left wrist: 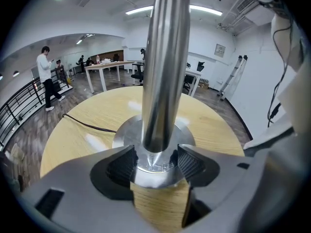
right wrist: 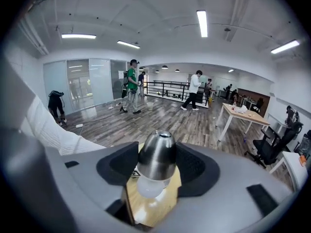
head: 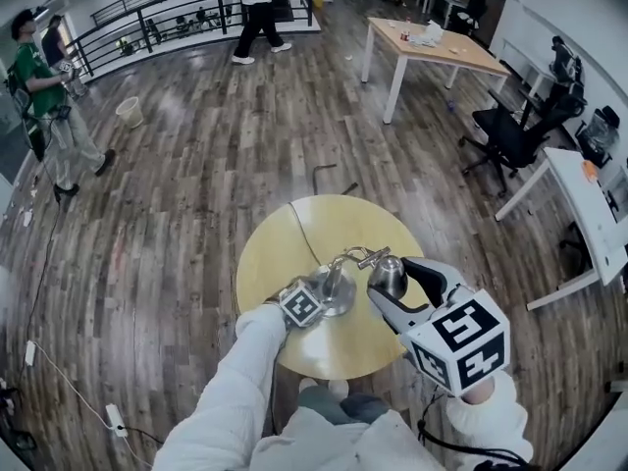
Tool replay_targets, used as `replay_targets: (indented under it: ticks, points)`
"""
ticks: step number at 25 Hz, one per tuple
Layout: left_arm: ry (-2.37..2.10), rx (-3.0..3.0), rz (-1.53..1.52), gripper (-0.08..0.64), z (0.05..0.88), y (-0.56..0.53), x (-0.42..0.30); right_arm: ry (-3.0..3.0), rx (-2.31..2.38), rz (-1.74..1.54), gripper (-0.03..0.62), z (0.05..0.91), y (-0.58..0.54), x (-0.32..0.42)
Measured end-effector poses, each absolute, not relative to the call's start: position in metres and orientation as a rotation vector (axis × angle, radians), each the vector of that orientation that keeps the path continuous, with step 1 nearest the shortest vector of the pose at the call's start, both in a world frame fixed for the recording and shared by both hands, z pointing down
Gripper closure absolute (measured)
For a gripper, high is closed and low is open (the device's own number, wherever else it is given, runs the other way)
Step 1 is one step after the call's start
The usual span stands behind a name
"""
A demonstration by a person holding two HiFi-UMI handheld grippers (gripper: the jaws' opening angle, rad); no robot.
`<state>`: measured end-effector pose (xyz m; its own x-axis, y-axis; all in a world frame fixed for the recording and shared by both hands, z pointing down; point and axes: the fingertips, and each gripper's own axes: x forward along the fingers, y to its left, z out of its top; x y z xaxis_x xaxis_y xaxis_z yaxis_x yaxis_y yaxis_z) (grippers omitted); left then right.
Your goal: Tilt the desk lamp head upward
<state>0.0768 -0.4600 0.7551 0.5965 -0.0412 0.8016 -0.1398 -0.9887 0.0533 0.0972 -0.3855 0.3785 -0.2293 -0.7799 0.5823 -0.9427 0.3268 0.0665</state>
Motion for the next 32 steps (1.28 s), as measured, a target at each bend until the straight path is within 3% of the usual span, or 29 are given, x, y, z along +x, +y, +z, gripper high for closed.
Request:
replay_targets:
  ticks: [17, 22, 28, 30, 32]
  points:
    - [-0.177, 2.692, 1.334, 0.291, 0.753, -0.464, 0.073, -2.295, 1.38, 0.485, 0.337, 0.349, -0.441, 0.09]
    - [-0.339, 2.586, 0.964, 0.291, 0.719, -0.453, 0.063, -2.446, 1.473, 0.508, 0.337, 0.333, -0.422, 0.116]
    - [-0.552, 2.635, 0.597, 0.305, 0.645, -0.449, 0.018, -2.39, 2.036, 0.482, 0.339, 0.319, -0.39, 0.229]
    - [-0.72, 2.66, 0.486, 0.355, 0.621, -0.451, 0.001, -2.278, 2.205, 0.603, 0.364, 0.356, -0.376, 0.266]
    - [-0.882, 2.666, 0.391, 0.424, 0.601, -0.447, -0.013, -2.189, 2.285, 0.762, 0.497, 0.409, -0.364, 0.281]
